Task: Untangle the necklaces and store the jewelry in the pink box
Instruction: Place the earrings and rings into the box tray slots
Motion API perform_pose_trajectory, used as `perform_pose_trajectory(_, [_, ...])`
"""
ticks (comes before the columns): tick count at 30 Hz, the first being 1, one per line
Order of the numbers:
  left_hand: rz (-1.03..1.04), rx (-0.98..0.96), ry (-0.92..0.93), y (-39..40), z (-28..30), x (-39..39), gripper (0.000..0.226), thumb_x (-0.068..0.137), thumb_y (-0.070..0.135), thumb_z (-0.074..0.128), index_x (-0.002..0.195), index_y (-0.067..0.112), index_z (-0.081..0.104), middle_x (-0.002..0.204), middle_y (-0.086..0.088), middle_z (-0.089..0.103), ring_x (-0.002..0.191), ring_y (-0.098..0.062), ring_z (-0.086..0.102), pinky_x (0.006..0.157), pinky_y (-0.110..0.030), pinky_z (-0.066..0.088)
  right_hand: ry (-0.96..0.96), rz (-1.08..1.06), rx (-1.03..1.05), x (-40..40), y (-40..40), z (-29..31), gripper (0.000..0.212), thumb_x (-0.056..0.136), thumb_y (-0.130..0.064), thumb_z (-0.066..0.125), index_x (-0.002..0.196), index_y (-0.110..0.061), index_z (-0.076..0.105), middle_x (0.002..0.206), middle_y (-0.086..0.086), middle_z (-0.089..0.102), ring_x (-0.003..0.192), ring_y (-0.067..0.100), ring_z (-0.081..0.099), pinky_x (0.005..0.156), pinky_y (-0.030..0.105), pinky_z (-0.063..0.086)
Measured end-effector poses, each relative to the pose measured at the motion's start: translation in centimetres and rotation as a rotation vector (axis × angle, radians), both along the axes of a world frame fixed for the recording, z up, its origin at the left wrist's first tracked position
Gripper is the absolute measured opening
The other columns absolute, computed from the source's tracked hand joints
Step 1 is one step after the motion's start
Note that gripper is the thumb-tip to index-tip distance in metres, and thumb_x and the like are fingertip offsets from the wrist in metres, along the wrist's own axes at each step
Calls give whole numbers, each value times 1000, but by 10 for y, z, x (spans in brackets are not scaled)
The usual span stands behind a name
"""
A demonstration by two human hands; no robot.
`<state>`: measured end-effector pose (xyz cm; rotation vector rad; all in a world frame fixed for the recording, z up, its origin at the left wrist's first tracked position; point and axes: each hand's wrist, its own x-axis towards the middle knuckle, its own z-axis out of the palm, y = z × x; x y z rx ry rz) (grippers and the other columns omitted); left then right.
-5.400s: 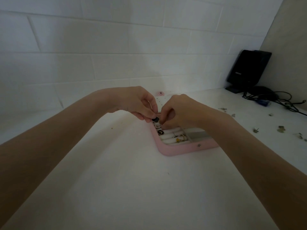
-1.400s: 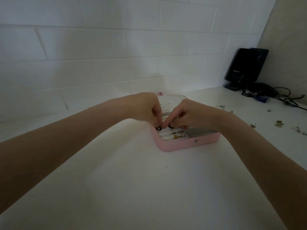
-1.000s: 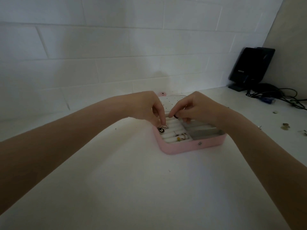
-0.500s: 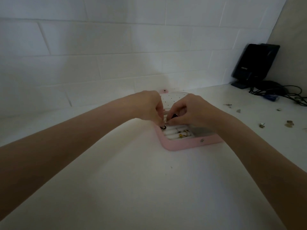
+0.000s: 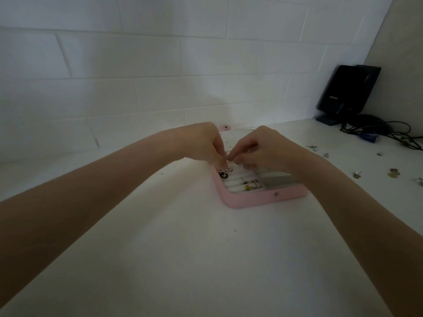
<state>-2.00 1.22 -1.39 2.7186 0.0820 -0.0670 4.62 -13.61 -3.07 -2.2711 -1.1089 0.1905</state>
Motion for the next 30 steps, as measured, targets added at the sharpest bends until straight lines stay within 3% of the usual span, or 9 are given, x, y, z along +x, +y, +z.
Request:
perform_pose_trajectory(3, [6, -69, -14, 4, 1, -3, 8, 80, 24, 70, 85, 17, 71, 68, 6, 53, 62, -10, 45, 57, -19, 37, 141, -12, 109, -3, -10, 6, 16, 81, -2, 67, 83, -17, 73, 68, 4, 66, 57, 6, 60, 64, 22, 50])
perform_pose_trajectory(7, [27, -74, 58, 1, -4, -6, 11, 79, 28, 71, 74, 21, 64, 75, 2, 54, 70, -13, 54, 64, -22, 48, 374, -16, 123, -13, -15, 10, 17, 76, 2, 71, 92, -3, 68, 68, 7, 68, 54, 7, 60, 55, 14, 49])
perform_pose_trajectory(9, [51, -108, 66, 2, -4, -8, 13, 81, 25, 70, 74, 18, 61, 77, 1, 56, 66, -8, 53, 57, -15, 48, 404, -4, 89, -17, -15, 9, 12, 76, 3, 70, 87, -2, 70, 63, 2, 68, 52, 3, 61, 52, 13, 47])
perform_pose_trajectory(14, [69, -182, 120, 3, -6, -10, 12, 80, 20, 72, 74, 16, 62, 73, 3, 61, 65, -5, 59, 56, -11, 50, 395, 41, 1, -21, -10, 9, 14, 78, 5, 68, 77, -9, 73, 61, -1, 68, 52, 3, 57, 49, 11, 43])
perform_pose_trajectory(17, [75, -182, 128, 3, -7, -9, 12, 80, 20, 71, 75, 16, 62, 71, 5, 61, 65, -4, 59, 57, -12, 50, 352, 20, -29, -21, -6, 9, 17, 75, 0, 72, 72, -16, 75, 68, 4, 69, 61, 10, 52, 51, 13, 42])
perform_pose_trajectory(23, [81, -160, 94, 0, -9, -4, 17, 81, 20, 70, 70, 11, 61, 63, 4, 62, 56, -2, 58, 57, -14, 51, 338, -15, -73, -20, -2, 8, 10, 77, -2, 71, 78, -11, 75, 70, 7, 64, 54, 7, 47, 53, 15, 41])
perform_pose_trajectory(25, [87, -164, 86, -1, -9, -2, 16, 80, 19, 71, 70, 11, 62, 62, 4, 62, 50, 1, 57, 56, -13, 51, 328, -9, -90, -21, 1, 7, 9, 77, -2, 72, 79, -11, 74, 67, 5, 64, 55, 8, 49, 58, 16, 43])
perform_pose_trajectory(28, [94, -158, 89, 0, -9, 0, 17, 78, 18, 73, 68, 10, 62, 59, 5, 62, 45, 3, 56, 55, -13, 51, 289, -11, -114, -20, 5, 5, 9, 75, -5, 73, 79, -13, 75, 77, 10, 68, 70, 15, 55, 76, 30, 49])
perform_pose_trajectory(30, [94, -159, 92, 1, -11, 1, 18, 78, 18, 73, 67, 11, 60, 59, 4, 62, 45, 2, 57, 54, -12, 51, 273, -12, -121, -20, 6, 4, 8, 73, -7, 75, 76, -15, 75, 79, 11, 68, 74, 18, 55, 78, 32, 49])
